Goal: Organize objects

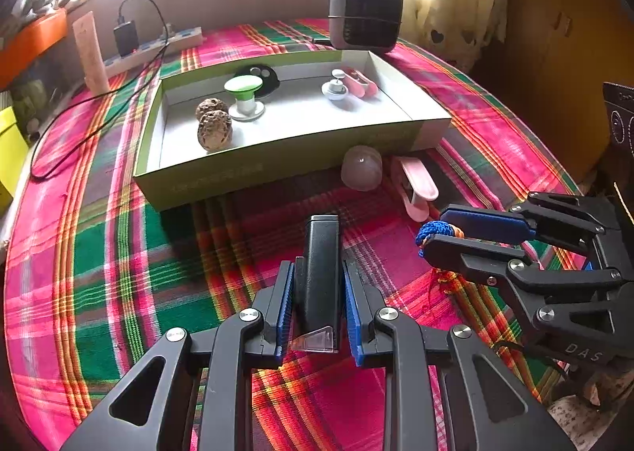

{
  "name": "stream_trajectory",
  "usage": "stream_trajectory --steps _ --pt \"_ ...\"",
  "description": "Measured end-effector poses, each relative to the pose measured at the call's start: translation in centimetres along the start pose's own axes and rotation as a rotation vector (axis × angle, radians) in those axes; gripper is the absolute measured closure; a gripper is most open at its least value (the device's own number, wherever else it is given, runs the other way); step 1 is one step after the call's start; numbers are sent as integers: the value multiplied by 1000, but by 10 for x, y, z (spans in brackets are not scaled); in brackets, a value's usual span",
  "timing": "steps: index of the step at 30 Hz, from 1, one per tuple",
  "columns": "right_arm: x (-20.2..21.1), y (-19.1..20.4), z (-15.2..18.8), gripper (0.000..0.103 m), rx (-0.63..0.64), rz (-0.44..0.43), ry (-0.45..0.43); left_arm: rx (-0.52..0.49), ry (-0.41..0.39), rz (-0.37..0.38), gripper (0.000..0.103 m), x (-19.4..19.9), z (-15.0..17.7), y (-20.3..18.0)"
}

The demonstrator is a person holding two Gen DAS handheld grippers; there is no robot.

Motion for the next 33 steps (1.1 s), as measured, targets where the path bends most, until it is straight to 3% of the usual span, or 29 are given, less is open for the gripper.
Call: stream_trajectory --steps 33 --pt "2 2 -4 78 4 -2 -14 28 -30 -8 81 4 -1 5"
Point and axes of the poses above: each gripper's, at about its wrist camera, not at the fingertips, and x roughly against the way its jaws point, y to its left, z to its underside, the point moved 3 cm from there along -x, roughly the way its jaws point, and after that the axes turned 12 degrees about z, right-handed, at the moved point
